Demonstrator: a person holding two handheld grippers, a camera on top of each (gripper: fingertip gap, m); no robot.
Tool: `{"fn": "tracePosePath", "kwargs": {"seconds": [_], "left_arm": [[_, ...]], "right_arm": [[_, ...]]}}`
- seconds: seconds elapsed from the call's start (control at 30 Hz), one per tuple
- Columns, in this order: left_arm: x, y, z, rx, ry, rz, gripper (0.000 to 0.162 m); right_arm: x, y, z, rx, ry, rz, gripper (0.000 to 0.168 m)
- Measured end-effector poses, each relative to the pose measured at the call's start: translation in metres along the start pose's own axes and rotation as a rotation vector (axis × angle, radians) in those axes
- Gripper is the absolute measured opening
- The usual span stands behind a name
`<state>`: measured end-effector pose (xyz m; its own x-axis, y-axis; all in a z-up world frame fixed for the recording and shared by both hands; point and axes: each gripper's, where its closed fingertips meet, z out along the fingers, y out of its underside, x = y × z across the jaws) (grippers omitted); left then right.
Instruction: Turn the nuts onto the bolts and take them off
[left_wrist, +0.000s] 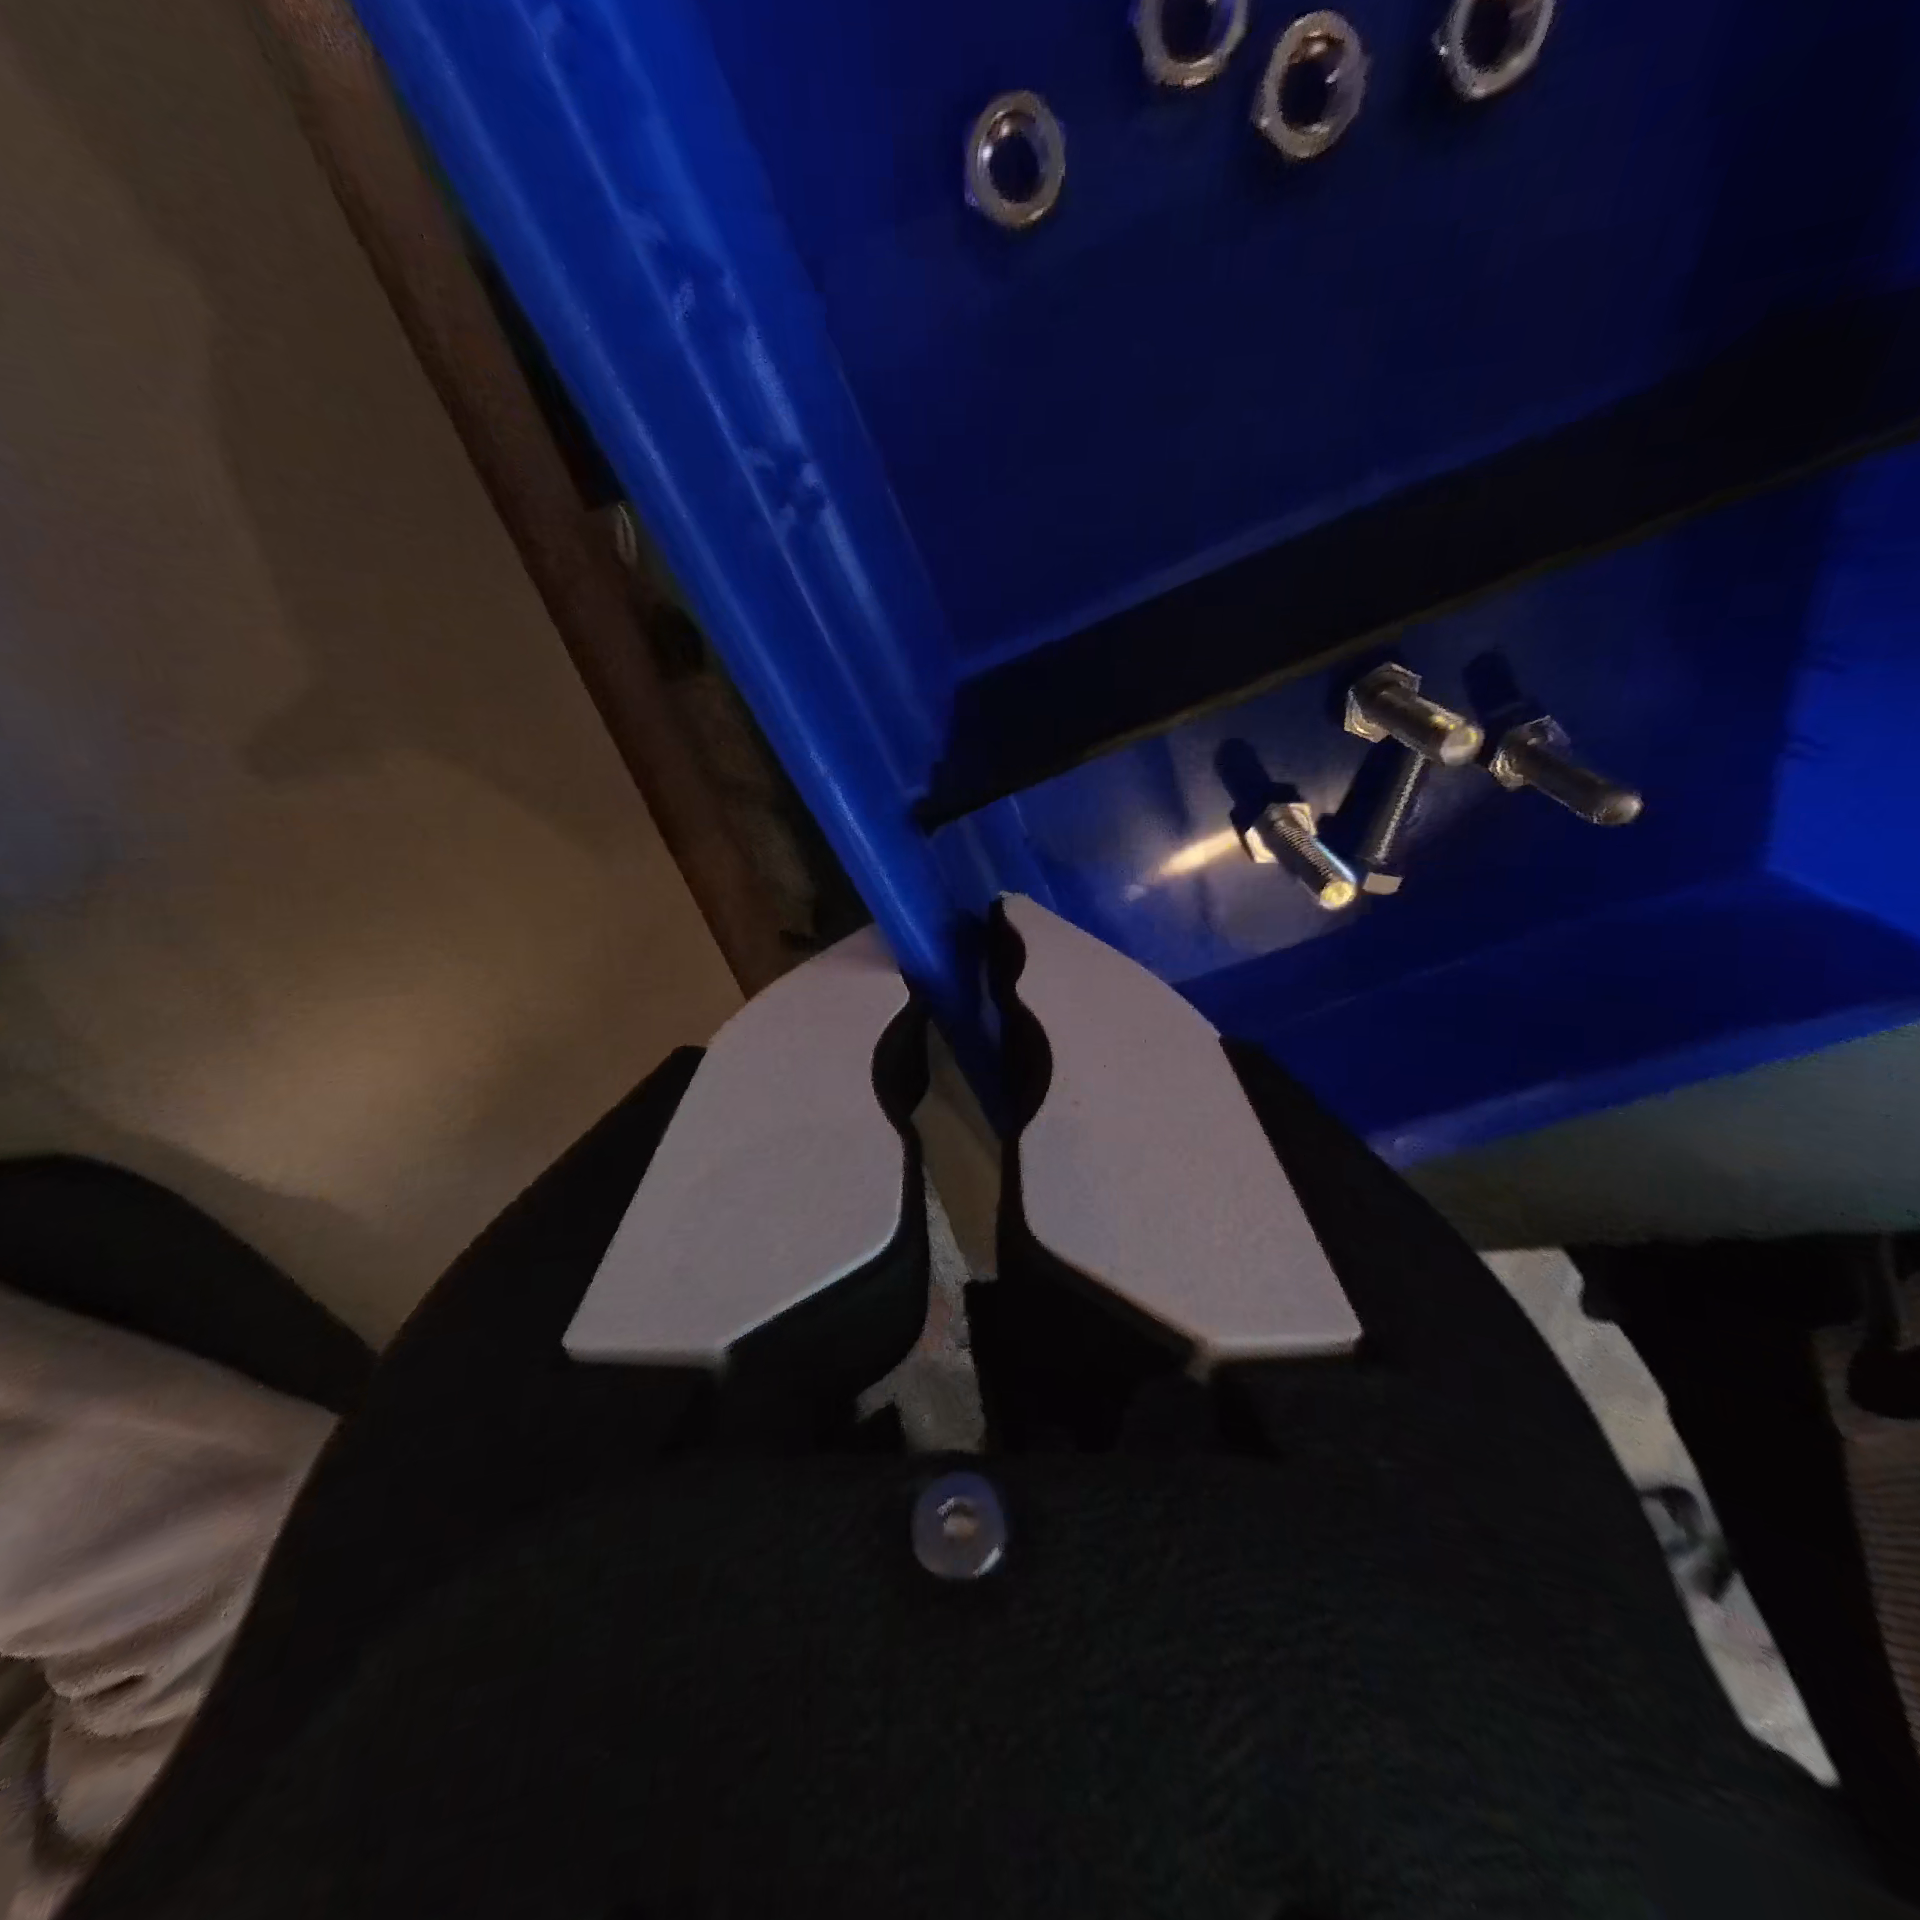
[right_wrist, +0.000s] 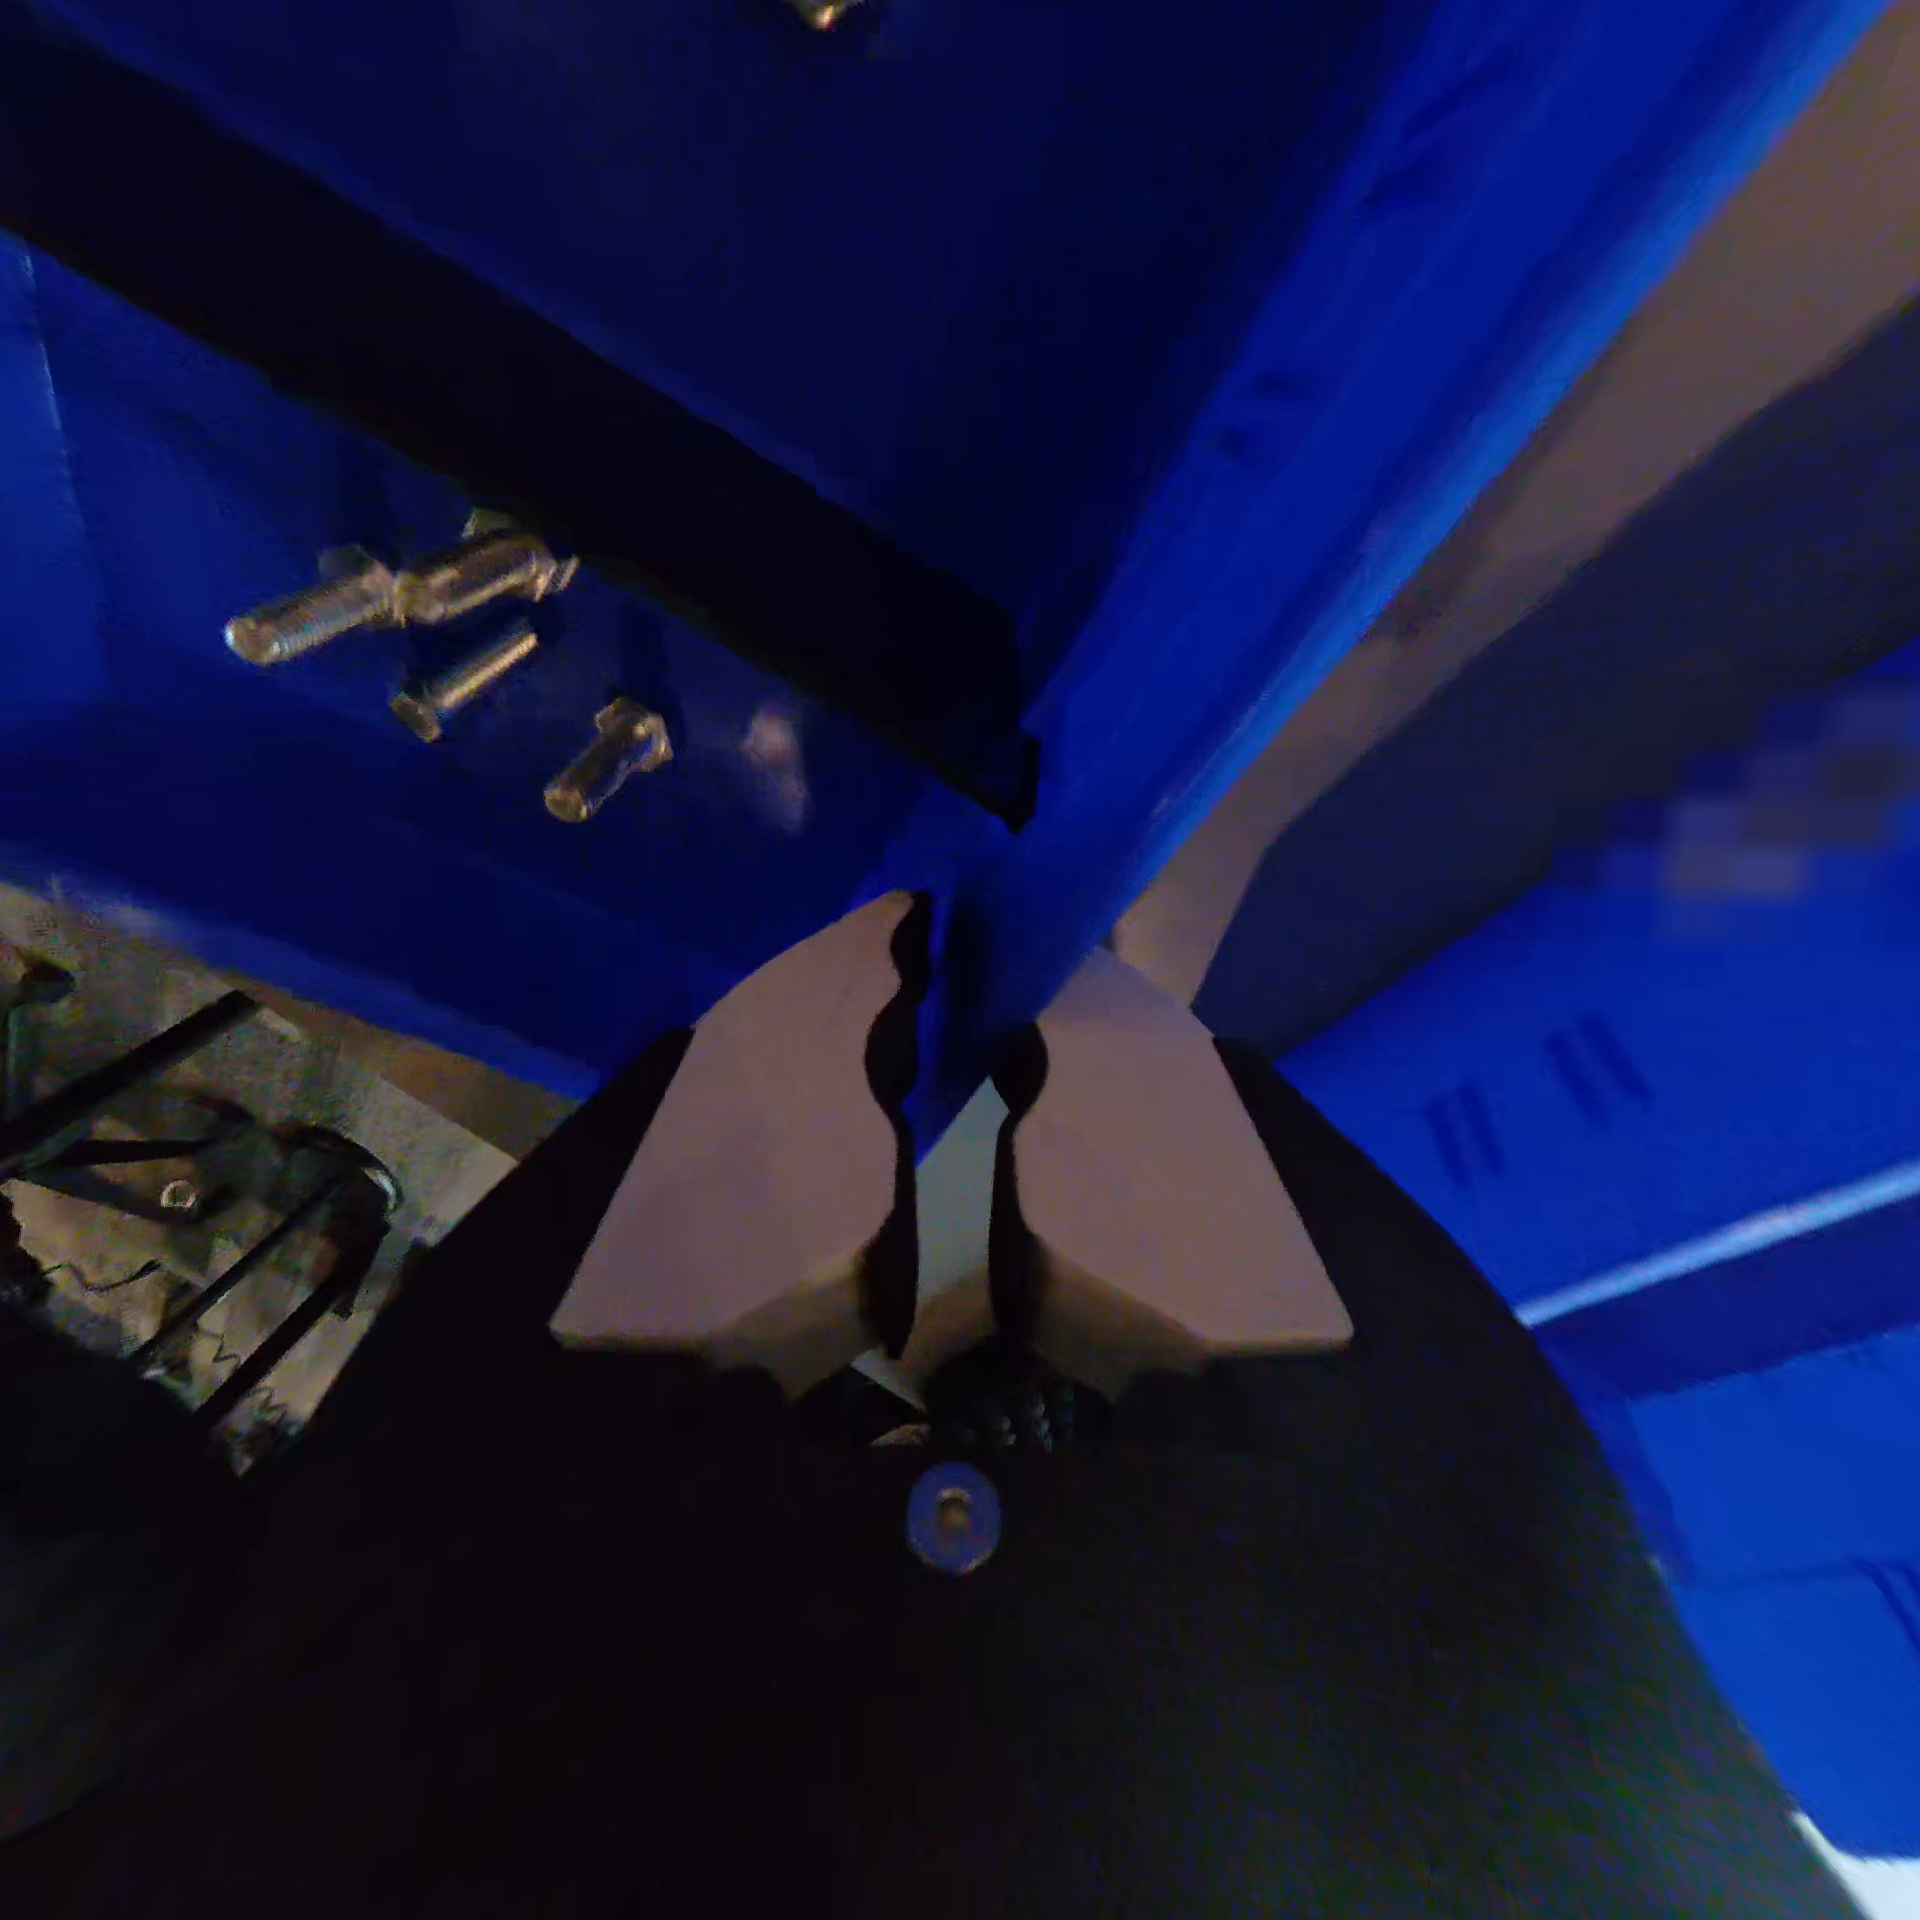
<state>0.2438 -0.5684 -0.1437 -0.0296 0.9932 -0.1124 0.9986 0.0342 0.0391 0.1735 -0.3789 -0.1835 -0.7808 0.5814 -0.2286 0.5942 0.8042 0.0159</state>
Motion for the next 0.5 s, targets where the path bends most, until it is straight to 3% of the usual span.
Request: {"fn": "tracePosePath", "kwargs": {"seconds": [0.03, 0.2, 0.5], "left_arm": [[-0.003, -0.005, 0.003, 0.011, -0.017, 0.002, 0.008], [-0.002, -0.009, 0.008, 0.012, 0.003, 0.02, 0.009], [-0.012, -0.017, 0.025, 0.044, -0.072, 0.091, 0.017]], "right_arm": [[-0.002, 0.001, 0.005, -0.003, -0.017, 0.0, 0.01], [0.001, 0.001, 0.004, 0.001, -0.027, 0.007, 0.009], [-0.005, -0.004, 0.006, 0.028, -0.067, -0.02, 0.023]]}}
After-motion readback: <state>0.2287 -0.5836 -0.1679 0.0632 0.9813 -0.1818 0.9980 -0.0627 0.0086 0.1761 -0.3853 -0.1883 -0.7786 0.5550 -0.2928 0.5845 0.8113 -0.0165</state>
